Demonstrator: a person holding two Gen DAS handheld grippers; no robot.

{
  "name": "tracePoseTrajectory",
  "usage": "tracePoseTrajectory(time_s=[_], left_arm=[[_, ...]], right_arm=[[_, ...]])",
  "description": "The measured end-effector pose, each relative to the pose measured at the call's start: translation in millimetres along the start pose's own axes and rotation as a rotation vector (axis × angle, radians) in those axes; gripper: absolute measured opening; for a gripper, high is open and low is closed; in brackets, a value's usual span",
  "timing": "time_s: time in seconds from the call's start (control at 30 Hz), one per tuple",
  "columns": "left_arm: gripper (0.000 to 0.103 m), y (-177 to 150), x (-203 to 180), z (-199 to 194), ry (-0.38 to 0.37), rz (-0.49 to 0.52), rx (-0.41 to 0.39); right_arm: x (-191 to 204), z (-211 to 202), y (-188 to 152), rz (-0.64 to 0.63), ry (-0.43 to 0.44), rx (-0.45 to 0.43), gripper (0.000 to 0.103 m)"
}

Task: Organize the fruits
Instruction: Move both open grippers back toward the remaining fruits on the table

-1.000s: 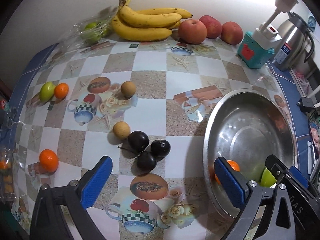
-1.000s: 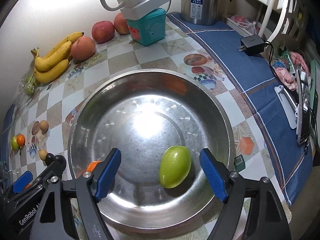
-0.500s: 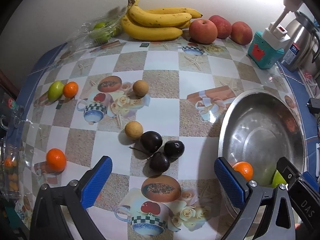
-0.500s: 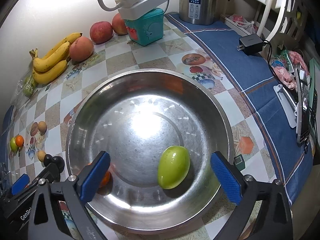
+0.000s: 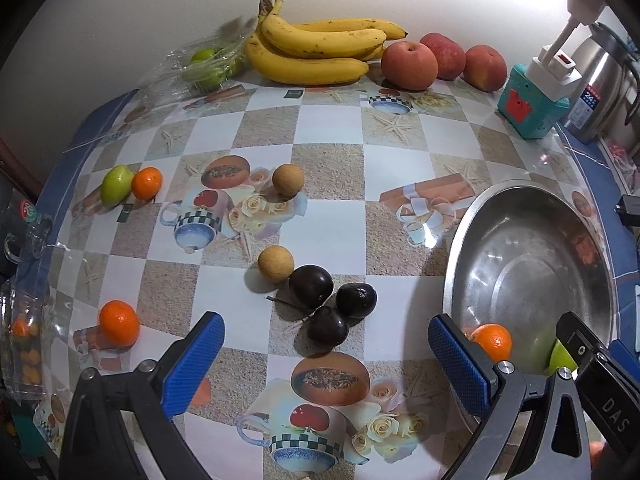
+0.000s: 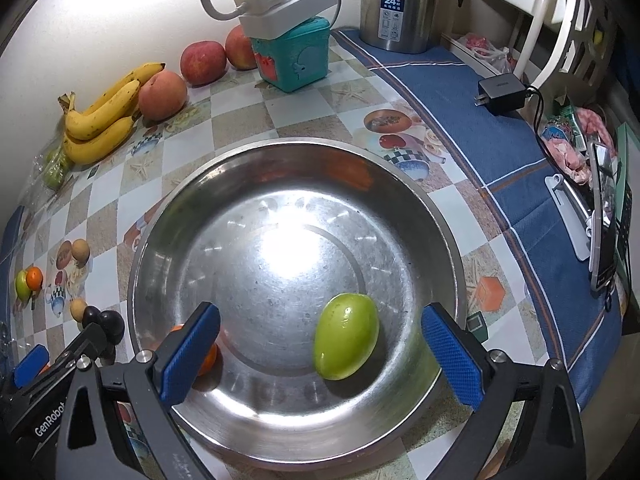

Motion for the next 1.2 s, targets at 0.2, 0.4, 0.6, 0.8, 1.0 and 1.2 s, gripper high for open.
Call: tracePoseTrajectory(time_s=[0.2,0.4,0.6,0.8,1.0,1.2], left_arm=[[0.103,3.1,8.5,-3.0,-0.024,-0.026,-0.004],[0.103,5.5,23.2,1.3,-0.027,-0.065,0.006],[0.103,9.3,41.5,0.1,-0.055,-0.096,0.001],[0.103,15.0,71.0,-0.1,-0.044,-0.118,-0.029],[0.103,14.9,94.5,2.4,-0.043,-0.118,-0.043],[0.103,9.3,129.6,19.5,0.011,-0.167,-0.007]], right_arm=[[1.1,-2.0,1.3,-0.007,-0.001,-0.011,0.101],[1.4,1.1,-0.5,-0.013,-0.001,0.001,0.101],[7.1,5.9,-5.6,-0.009,0.038,0.031,0.101],[18.5,1.1,-3.0,0.005,0.089,0.005,0.101],[36.4,-6.1,1.5,-0.006,0.128,-0.024,0.101],[66.5,-8.1,0.9,-0.048,0.194,-0.020,0.101]])
Point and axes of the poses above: each gripper's, at about its wrist camera, not at the fingertips, and z roughly the way its jaws point, x to its left, y to its top, the point moved 8 cm from there along z, roughly the way its jaws point, and after that the axes turned 15 degrees about y, right-handed, at the moved point
